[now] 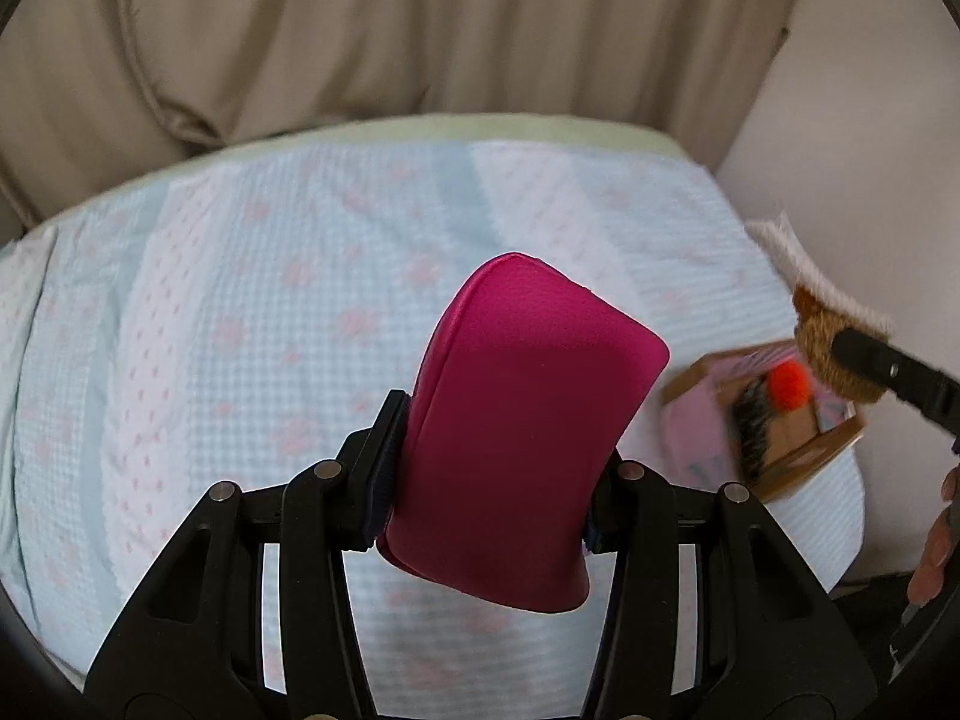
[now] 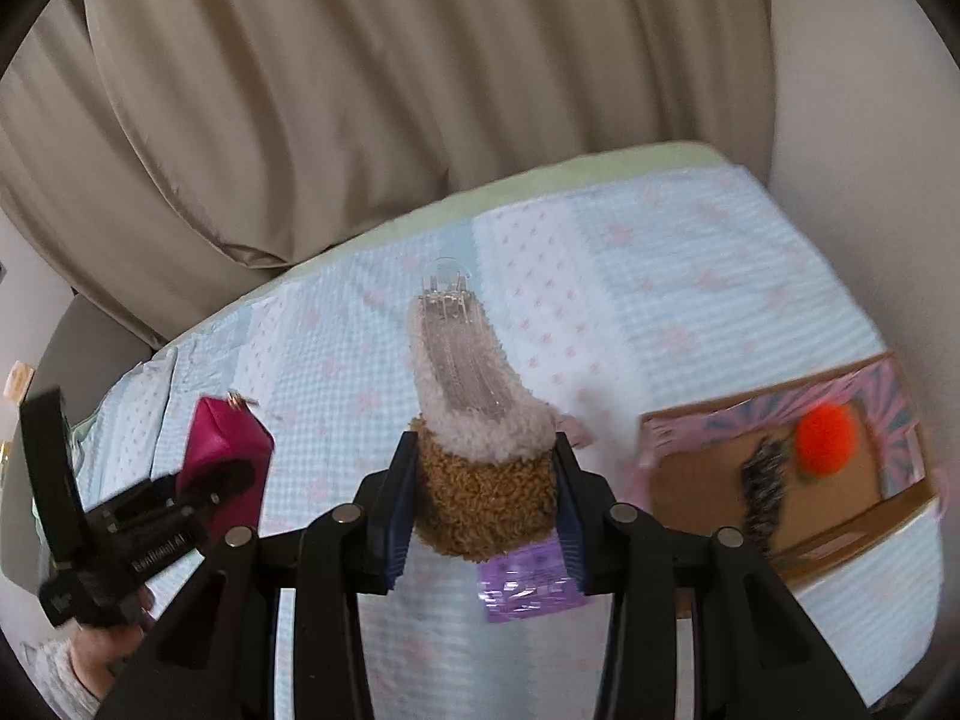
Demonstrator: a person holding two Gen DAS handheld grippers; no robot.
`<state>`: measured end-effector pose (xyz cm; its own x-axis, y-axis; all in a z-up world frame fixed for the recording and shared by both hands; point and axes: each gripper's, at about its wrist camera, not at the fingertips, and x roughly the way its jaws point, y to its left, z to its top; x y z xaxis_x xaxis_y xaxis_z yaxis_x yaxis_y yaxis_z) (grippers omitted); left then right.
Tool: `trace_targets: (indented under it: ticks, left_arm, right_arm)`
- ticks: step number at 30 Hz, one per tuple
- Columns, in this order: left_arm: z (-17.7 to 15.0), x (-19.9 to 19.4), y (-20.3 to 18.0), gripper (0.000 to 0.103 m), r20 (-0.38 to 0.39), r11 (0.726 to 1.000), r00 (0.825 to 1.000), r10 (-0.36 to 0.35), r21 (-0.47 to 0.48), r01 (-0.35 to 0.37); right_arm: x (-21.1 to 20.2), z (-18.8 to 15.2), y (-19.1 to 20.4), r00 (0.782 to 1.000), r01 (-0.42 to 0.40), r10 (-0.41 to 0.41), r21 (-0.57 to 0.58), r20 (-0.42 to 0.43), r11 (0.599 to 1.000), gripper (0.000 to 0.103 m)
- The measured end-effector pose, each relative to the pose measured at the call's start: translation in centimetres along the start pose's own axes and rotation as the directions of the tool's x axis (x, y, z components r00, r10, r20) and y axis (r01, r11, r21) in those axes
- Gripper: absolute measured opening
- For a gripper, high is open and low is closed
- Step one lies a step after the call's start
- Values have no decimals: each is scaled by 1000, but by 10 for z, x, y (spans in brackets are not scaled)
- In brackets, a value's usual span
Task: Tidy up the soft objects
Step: 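Carry the pouch and slipper to the box and release both inside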
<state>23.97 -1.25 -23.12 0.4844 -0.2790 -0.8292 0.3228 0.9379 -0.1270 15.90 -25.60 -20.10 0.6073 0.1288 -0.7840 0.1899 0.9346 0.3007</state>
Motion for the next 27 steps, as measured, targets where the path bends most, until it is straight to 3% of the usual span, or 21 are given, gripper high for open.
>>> trace_targets:
  ticks: [6,12,19,27]
  left_arm:
    - [23,-9,-86,43,38,998,997,-69,12,69]
    - [32,13,-178,43,13,987,988,-155,40,154]
    - [26,62,-280,43,-90,971,971,-222,71,228]
    - [-4,124,-351,43,-211,963,960,-183,158,219]
  right_arm:
    - [-45,14,-64,998,52,-52,14,35,999,37]
    - [-67,18,-145,986,164,-165,79,11,983,37]
    - [-73,11,-226,964,267,-260,153,-64,952,37]
    - [-40,1,-292,938,327,-290,205,-191,922,37]
